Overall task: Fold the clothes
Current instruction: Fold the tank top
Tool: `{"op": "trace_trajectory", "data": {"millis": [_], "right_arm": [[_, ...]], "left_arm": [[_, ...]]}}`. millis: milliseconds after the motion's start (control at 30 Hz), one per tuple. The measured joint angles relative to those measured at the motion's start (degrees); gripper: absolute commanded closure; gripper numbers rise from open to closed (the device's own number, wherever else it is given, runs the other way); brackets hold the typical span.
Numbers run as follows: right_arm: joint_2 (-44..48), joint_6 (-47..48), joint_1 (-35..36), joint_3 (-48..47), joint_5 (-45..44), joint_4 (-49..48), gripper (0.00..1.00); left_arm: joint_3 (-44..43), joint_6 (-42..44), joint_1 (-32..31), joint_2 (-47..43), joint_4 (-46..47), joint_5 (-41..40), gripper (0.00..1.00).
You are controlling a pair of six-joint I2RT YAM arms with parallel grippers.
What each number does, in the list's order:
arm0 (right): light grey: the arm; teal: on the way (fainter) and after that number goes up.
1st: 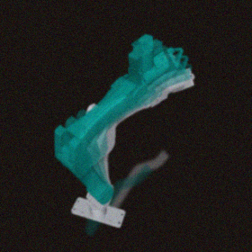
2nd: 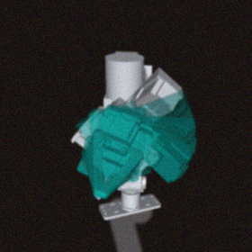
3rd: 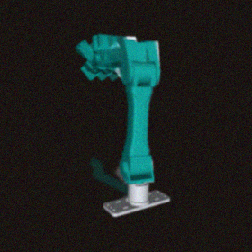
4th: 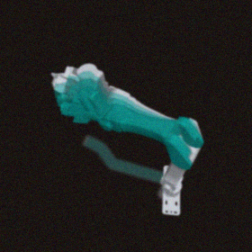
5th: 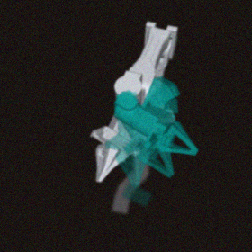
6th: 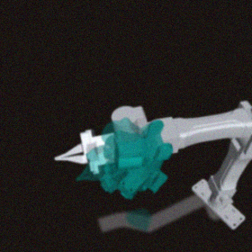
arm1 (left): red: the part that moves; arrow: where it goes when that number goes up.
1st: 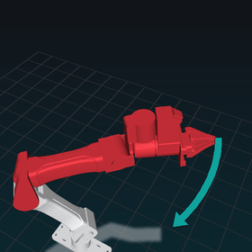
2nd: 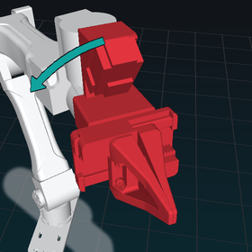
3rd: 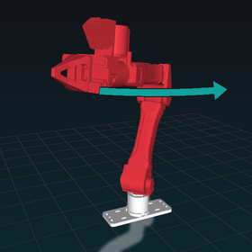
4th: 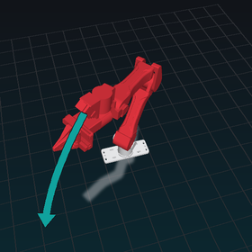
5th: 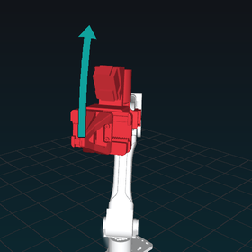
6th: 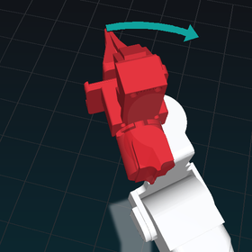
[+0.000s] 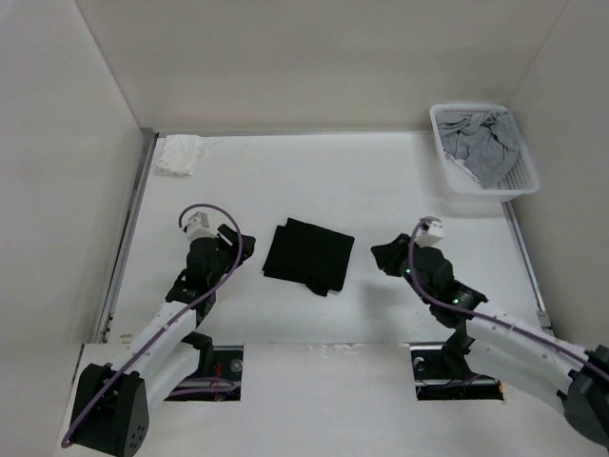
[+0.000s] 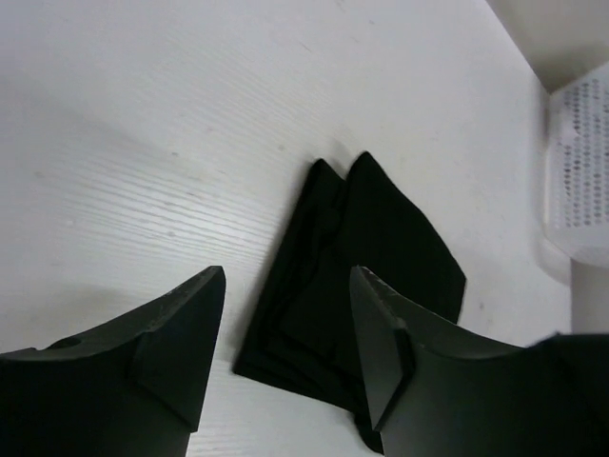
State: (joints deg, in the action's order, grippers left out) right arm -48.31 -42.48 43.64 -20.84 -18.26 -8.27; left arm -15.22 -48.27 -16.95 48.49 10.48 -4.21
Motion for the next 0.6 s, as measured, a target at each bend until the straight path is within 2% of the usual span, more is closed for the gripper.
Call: {"op": "trace_trajectory", "data": {"millis": [100,167,300,467,600], "right_arm": [[6.16,-0.48,-8.96,3.98,-0.92,-0.31,0.46],[6.64,-0.76,-14.29,4.79,-0.90,-0.35,0.39],[3.37,-0.87,-19.45,4.92,-0.09,-2.32,0.34],[-1.40,-0.85,-19.65,8.26,0.44,-9.90,0.33],[-2.71,-0.85,-19.69,10.38,0.94,-11.32,0.32]], "left_arm": [[0.00,0.68,2.93,0.00,-2.23,-0.44,0.39],[0.00,1.09,4.09,0.02,-3.32,-0.55,0.36],[0.00,1.49,5.51,0.50,-4.70,-0.55,0.34],[-0.09,1.46,5.68,2.19,-5.18,-0.59,0.33],[-0.28,1.42,5.62,3.41,-5.16,-0.57,0.32]]}}
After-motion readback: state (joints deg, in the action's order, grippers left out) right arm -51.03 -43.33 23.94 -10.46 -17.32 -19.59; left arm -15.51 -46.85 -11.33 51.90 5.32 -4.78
